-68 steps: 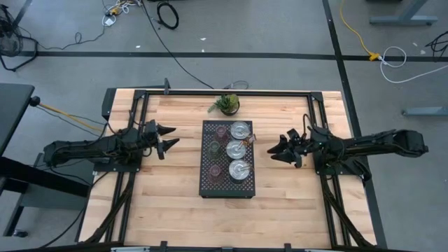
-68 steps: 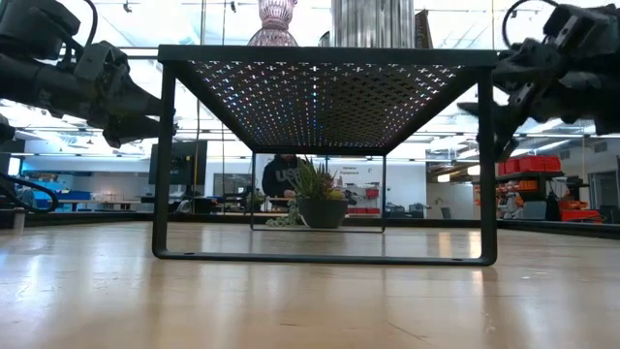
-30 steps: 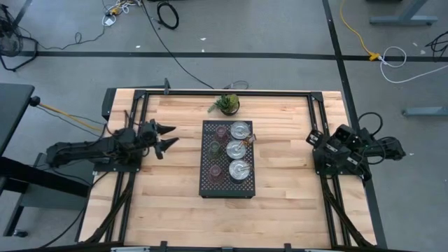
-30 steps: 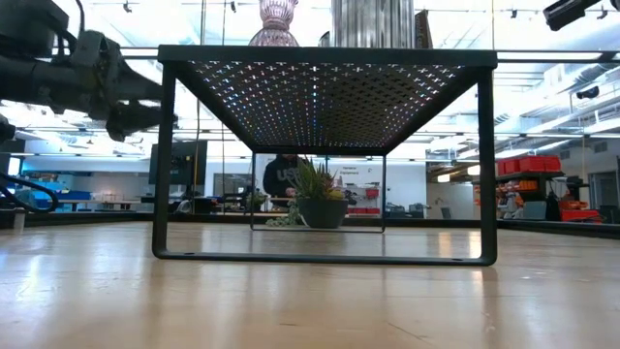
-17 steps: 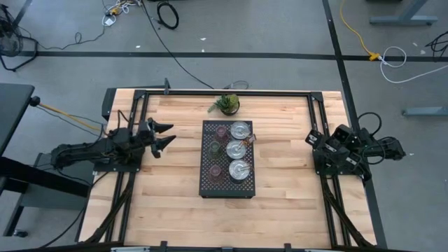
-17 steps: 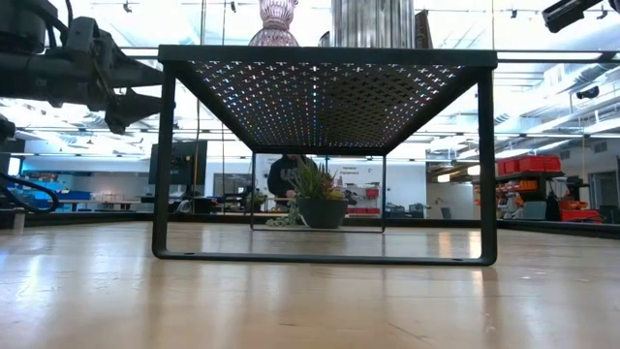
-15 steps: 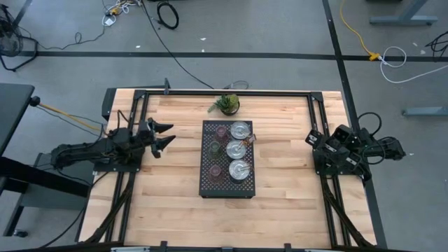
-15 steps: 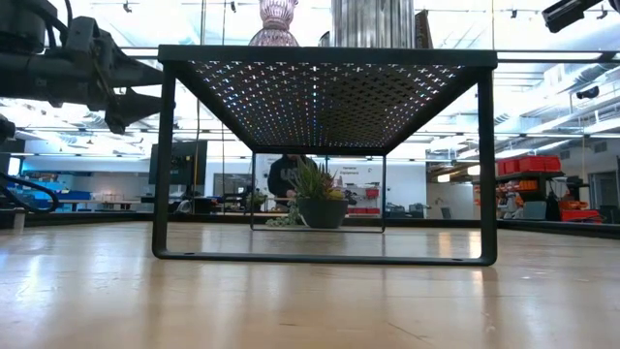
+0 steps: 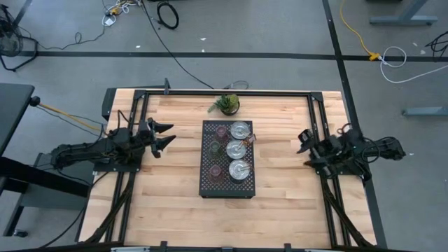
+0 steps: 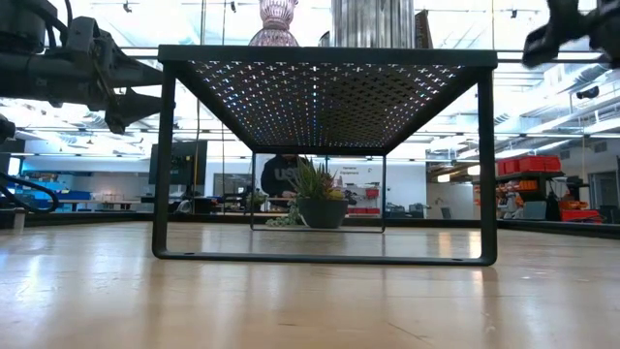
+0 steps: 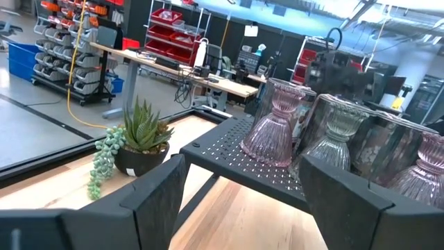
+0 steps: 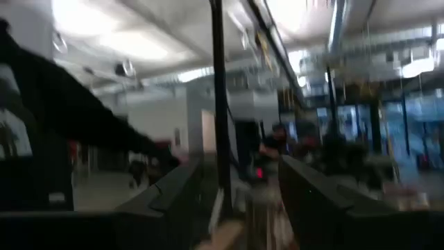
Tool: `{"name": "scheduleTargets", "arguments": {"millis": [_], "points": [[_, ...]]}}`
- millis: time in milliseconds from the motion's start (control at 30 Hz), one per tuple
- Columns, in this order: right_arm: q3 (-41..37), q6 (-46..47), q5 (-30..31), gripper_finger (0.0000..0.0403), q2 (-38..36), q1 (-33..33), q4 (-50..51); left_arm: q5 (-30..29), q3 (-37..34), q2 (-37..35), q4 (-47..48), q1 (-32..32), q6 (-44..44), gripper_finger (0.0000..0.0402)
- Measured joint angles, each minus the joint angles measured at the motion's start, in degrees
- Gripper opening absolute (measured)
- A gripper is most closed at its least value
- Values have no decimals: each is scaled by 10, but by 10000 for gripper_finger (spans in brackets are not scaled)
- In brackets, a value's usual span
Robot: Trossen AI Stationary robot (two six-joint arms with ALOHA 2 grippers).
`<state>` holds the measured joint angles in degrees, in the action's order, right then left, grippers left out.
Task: Pick & Place candle stick holders
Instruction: Return to Home Position
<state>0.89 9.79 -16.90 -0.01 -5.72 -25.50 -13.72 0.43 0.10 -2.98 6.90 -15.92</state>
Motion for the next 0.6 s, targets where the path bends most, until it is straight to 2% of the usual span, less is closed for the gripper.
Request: {"name": "scheduleTargets", "arguments": {"millis": [167, 300, 500, 600], "points": [[0, 4, 13, 196, 0, 0, 127, 0, 0, 0, 0, 0, 0, 287], [0, -3, 82, 196, 0, 0, 237, 0, 0, 0, 0, 0, 0, 287], [0, -17, 187, 196, 17, 0, 249, 0, 0, 0, 0, 0, 0, 287], [0, -17, 195, 196, 19, 0, 247, 0, 0, 0, 0, 0, 0, 287]]}}
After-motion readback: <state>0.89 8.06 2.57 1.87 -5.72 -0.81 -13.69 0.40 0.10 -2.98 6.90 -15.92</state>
